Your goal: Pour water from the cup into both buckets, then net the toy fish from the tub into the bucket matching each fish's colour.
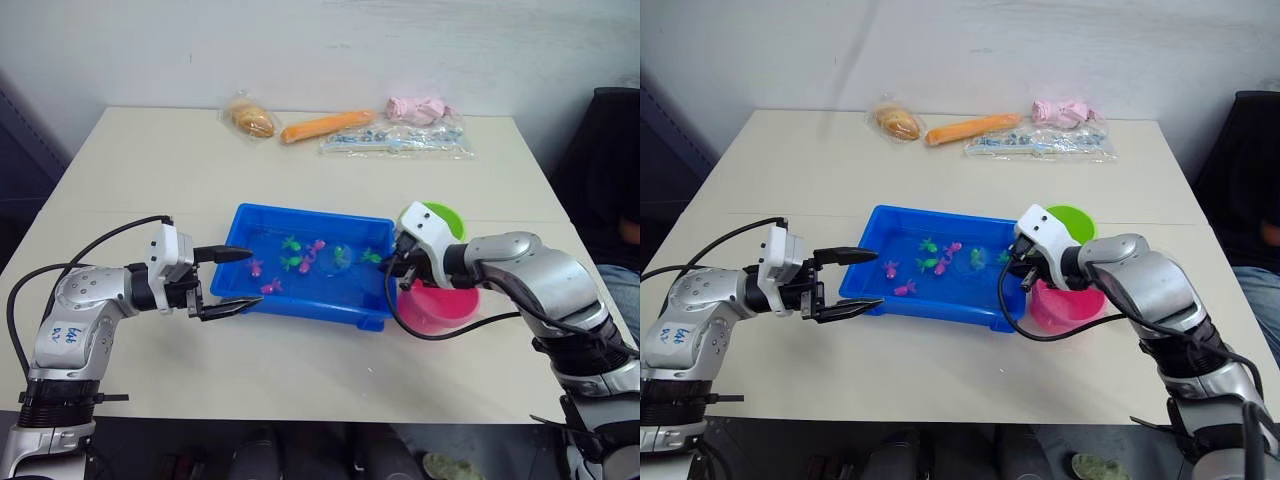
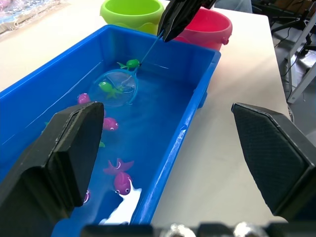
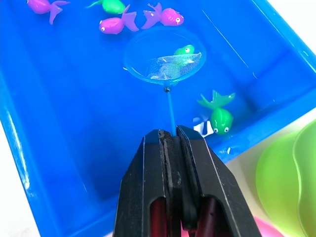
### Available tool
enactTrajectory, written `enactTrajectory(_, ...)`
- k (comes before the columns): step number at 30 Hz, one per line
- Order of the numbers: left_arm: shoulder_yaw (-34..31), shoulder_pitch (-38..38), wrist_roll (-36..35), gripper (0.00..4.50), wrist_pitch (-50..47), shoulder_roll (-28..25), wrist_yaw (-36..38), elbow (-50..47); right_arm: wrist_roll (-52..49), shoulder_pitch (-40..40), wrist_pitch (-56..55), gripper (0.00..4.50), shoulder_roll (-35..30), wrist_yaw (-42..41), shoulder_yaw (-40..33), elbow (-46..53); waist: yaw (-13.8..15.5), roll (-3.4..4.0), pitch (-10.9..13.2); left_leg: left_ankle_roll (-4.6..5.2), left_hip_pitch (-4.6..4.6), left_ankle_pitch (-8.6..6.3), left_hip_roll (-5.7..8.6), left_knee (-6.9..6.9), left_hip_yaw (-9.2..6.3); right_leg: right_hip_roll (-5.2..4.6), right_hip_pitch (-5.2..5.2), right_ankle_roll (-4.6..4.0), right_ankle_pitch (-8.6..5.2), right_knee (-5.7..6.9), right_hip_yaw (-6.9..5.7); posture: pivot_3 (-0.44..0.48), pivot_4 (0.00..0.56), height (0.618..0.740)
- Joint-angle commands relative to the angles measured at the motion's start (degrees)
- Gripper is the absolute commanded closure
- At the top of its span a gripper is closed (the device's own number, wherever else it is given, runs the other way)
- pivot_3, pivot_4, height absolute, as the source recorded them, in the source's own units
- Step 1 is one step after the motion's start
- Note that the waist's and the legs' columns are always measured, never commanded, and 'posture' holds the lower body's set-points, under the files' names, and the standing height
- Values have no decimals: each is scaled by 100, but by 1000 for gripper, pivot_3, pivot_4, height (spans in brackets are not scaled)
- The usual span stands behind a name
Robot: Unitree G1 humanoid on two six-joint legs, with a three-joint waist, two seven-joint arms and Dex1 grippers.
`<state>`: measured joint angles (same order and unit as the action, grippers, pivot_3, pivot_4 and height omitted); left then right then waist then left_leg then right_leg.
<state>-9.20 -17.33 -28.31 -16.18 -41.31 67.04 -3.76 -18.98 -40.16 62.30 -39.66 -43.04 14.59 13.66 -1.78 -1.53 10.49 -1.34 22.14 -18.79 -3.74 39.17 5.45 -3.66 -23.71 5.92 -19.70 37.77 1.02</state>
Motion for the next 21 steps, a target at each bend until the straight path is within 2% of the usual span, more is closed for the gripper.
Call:
enactTrajectory(1,-205,33,-146,38,5,-113,-17,-152,88,-100,-158,4500,51,71,-66,-29,2,0,0,0,0,0,0,0,-1,0,0,0,0,0,0,0,150,740)
enactTrajectory(12,-395,26,-102,38,-9,-271,-36,140,194,-255,-130,4500,99,-4,170,-301,-16,1,1,0,0,0,-1,0,0,1,-1,0,0,0,0,0,150,740)
enactTrajectory(21,-669,239,-103,38,7,-410,-120,408,359,-675,-453,4500,495,11,279,-842,-29,1,1,0,4,0,-2,-3,0,-2,-4,0,0,0,-2,0,150,740)
